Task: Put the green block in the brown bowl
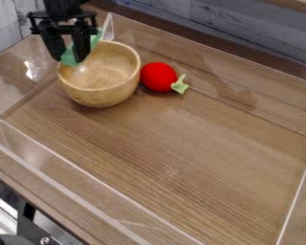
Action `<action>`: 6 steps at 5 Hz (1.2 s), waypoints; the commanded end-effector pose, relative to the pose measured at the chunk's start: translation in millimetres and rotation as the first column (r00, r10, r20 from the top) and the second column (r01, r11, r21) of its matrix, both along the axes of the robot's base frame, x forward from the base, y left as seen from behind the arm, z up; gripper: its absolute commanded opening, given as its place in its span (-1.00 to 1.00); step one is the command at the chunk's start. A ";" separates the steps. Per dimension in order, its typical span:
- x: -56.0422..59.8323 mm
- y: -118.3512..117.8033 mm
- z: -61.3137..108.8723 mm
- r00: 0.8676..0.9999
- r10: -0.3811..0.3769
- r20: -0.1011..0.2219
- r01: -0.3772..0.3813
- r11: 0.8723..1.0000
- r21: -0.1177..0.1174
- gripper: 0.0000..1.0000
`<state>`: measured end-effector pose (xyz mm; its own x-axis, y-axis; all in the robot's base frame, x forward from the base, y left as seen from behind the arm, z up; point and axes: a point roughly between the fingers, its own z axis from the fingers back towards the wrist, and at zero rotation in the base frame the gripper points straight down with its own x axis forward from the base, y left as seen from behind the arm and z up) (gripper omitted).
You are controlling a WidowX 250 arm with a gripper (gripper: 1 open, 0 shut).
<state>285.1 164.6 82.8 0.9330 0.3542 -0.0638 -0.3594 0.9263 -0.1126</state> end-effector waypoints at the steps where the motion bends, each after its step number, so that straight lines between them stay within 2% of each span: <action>1: 6.7 -8.9 0.9 0.998 0.052 0.027 -0.053 0.998 0.020 -1.00; 3: 10.7 -17.3 -13.1 0.999 0.040 0.022 -0.040 0.999 0.010 -1.00; 4: 10.9 -19.1 -14.4 0.999 0.048 0.024 -0.048 0.999 0.002 1.00; 6: 5.7 -15.6 -2.5 0.998 0.049 0.047 -0.049 0.999 -0.003 1.00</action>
<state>284.1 143.4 55.3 0.9103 0.4001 -0.1065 -0.4121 0.9004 -0.1395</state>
